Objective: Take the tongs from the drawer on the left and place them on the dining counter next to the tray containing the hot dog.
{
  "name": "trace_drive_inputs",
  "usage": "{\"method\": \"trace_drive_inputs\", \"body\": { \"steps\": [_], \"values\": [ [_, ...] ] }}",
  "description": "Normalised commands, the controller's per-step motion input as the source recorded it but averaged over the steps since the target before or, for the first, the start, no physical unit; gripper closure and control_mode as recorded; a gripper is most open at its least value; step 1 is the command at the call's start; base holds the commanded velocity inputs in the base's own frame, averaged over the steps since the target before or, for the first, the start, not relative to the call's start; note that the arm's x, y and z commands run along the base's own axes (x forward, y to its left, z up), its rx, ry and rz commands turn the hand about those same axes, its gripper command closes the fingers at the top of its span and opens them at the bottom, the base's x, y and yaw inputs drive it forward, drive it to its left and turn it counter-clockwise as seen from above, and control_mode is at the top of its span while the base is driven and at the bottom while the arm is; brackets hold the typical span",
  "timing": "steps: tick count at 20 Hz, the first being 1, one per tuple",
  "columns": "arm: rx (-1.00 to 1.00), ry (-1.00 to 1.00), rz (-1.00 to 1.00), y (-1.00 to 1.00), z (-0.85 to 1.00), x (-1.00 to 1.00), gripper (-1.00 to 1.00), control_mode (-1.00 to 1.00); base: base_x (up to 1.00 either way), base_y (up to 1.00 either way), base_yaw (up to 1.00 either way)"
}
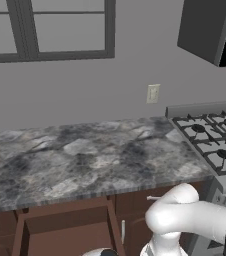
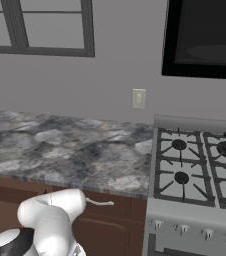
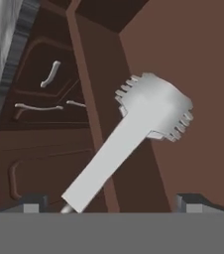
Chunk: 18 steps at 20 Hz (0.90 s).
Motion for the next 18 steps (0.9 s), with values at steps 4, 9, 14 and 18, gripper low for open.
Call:
{"method": "trace_drive_inputs", "body": {
  "steps": [4, 9, 14, 18],
  "values": [
    [0.00, 0.06, 0.00, 0.00, 0.12, 0.00, -1.00, -1.00, 0.00, 0.00, 0.00],
    [0.00, 0.04, 0.00, 0.00, -0.01, 0.03, -1.00, -1.00, 0.00, 0.00, 0.00],
    [0.00, 0.02, 0.00, 0.08, -0.06, 0.23, -1.00, -1.00, 0.00, 0.00, 0.00],
    [0.00, 0.06, 0.00, 0.14, -0.26, 0.30, -1.00, -1.00, 0.00, 0.00, 0.00]
  ]
}}
